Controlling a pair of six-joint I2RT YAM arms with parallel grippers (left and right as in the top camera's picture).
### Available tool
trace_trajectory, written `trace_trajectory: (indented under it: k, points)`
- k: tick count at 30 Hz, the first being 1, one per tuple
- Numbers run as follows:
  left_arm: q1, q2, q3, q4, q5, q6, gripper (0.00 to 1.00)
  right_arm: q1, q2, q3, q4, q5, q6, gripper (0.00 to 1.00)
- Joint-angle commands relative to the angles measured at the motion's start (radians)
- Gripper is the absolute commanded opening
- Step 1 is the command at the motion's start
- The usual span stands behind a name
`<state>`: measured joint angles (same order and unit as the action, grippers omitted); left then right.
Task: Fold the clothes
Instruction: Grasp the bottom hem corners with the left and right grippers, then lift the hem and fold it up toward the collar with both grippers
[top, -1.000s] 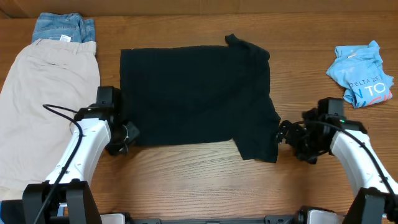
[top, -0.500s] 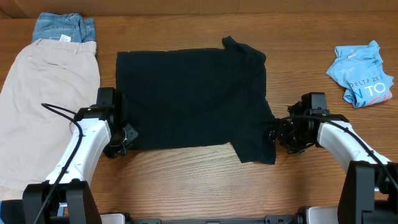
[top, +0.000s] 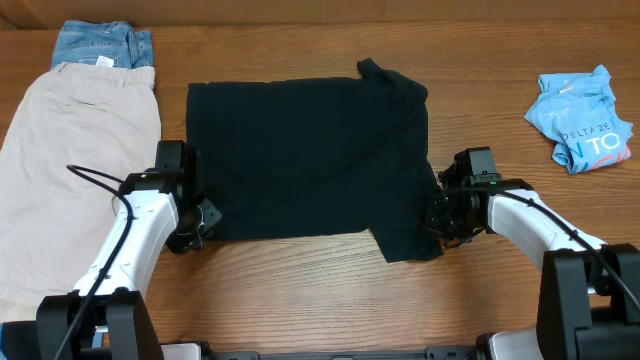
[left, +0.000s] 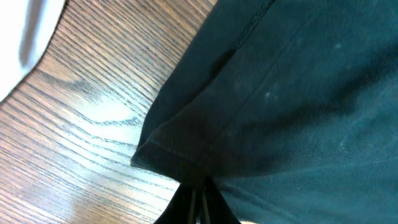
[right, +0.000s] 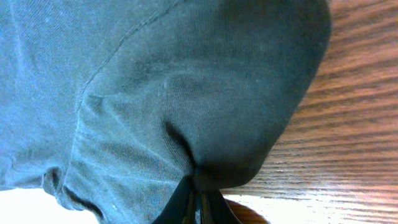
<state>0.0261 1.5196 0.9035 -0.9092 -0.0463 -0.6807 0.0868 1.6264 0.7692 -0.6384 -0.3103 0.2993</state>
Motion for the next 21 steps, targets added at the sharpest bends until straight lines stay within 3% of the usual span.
trace_trajectory:
  k: [1,11,21]
  points:
    - [0.001,-0.006,-0.004,0.011,-0.024,0.027,0.04,-0.011,0.019,-0.006,0.002,0.113,0.032,0.04]
    - [0.002,-0.007,0.151,-0.046,-0.025,0.161,0.04,-0.138,-0.090,0.304,-0.279,0.192,0.007,0.04]
    - [0.011,-0.026,0.299,-0.161,-0.051,0.165,0.04,-0.156,-0.219,0.495,-0.484,0.311,0.008,0.04]
